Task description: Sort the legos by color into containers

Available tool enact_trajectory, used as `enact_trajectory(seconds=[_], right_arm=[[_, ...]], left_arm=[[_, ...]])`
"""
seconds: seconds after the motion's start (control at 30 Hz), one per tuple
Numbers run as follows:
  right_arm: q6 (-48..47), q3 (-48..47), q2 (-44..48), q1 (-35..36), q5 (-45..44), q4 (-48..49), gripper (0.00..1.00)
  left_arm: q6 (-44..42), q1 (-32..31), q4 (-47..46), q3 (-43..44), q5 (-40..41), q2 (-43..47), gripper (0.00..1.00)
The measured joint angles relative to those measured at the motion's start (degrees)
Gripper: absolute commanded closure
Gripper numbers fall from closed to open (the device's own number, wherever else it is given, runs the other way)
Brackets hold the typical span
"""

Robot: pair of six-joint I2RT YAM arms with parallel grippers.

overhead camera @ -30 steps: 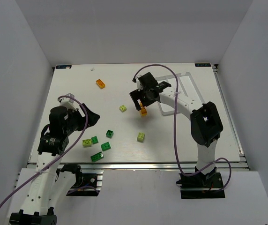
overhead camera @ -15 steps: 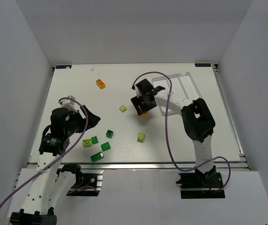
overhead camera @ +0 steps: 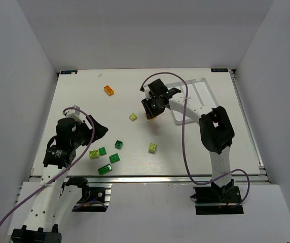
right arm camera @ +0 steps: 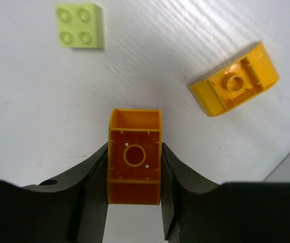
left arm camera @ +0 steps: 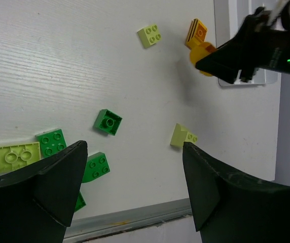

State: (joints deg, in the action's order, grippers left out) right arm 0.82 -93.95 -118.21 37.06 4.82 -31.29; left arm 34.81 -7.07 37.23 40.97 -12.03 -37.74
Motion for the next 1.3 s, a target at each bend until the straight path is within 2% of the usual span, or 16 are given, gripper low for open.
enact_trajectory(seconds=[0.2,0.4,0.5,0.53,0.57,0.63,0.73,0.77,0.87,0.93,1.1,1.3], right_arm=[[-1.03,-4.04,6.45,-3.98,1.92,-0.07,1.0],[-2.01,-4.52,8.02,-13.9,5.92,0.33,1.0],[-3.69,-4.52,7.15,-18.58,6.1,0.52,0.95],[-4.42,-4.61,6.64,-19.54,5.81,0.68,0.92],[-5.03,-4.98,5.92,-20.13,5.44,0.66,0.82],[-6.58,-6.51,3.54,-20.72,4.39,1.07,0.77],[-8.31,-8.61,-0.2,-20.74,3.45,1.4,0.65],[-8.74,-9.25,-1.46,-20.68,3.06,1.44,0.6],[-9.14,-11.19,-4.96,-20.52,1.84,1.29,0.53],[-8.98,-12.61,-6.95,-20.52,1.16,1.03,0.48],[-8.66,-14.29,-8.81,-21.09,-0.35,0.7,0.24],[-11.08,-12.7,-6.69,-21.86,0.37,1.6,0.16]], left_arm=[[1.27,0.0,-2.91,-0.2,0.0,-4.68,0.15],[1.55,0.0,-6.8,-0.2,-0.87,-9.84,0.15],[1.79,-0.04,-8.61,-0.2,-1.29,-11.1,0.15],[1.95,-0.17,-9.33,-0.2,-1.42,-11.39,0.15],[2.14,-0.24,-10.1,-0.2,-1.66,-11.67,0.15],[2.75,-0.52,-11.85,-0.2,-2.36,-12.52,0.14],[3.82,-0.74,-15.21,-0.2,-4.04,-15.56,0.16],[4.09,-0.83,-16.06,0.07,-4.79,-17.31,0.17],[4.0,-1.33,-16.94,2.25,-6.51,-24.74,0.18],[3.19,-1.95,-16.52,5.29,-6.99,-29.94,0.18],[0.57,-3.02,-13.88,15.3,-4.52,-39.08,0.17],[-0.26,-3.13,-8.61,32.22,8.13,-52.09,0.18]])
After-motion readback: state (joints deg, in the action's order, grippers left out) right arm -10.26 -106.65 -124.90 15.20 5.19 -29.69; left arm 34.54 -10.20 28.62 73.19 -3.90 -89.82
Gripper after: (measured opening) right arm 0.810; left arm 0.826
